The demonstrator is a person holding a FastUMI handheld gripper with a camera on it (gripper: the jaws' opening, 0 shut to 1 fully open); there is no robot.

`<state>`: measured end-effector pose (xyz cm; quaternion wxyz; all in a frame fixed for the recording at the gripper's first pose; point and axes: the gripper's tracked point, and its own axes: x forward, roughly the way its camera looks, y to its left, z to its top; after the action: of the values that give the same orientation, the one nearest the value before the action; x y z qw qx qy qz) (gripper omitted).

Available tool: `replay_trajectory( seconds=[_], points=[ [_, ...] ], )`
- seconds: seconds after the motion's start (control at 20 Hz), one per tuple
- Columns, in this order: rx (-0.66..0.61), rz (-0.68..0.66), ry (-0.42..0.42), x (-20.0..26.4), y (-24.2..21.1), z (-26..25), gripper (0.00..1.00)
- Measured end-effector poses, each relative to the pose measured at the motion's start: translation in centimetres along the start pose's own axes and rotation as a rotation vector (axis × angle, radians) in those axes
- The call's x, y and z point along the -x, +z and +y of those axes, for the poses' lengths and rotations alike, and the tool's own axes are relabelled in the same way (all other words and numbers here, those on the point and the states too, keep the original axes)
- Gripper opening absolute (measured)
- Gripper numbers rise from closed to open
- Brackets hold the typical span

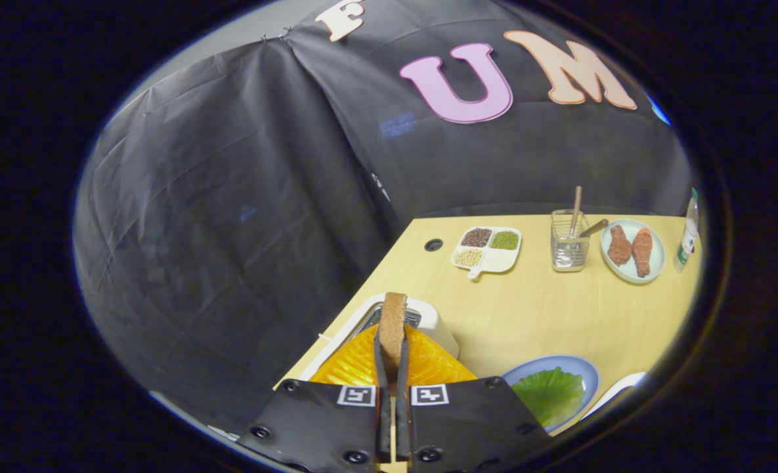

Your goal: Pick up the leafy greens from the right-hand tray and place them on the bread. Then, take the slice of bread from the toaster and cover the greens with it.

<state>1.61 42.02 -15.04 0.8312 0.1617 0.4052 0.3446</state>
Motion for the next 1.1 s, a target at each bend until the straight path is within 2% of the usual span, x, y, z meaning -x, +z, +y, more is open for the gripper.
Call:
replay_trajectory(
  seconds=[0.25,0.35,0.55,1.1],
  points=[
    [0.000,-0.045,-0.016,2.8,0.1,-2.4,0.06],
    [0.020,-0.045,-0.065,3.6,-0.5,-4.7,0.06],
    [-0.019,-0.045,-0.106,4.0,-2.8,-7.9,0.06],
    [-0.298,-0.054,-0.235,3.7,-9.9,-16.7,0.06]
  ],
)
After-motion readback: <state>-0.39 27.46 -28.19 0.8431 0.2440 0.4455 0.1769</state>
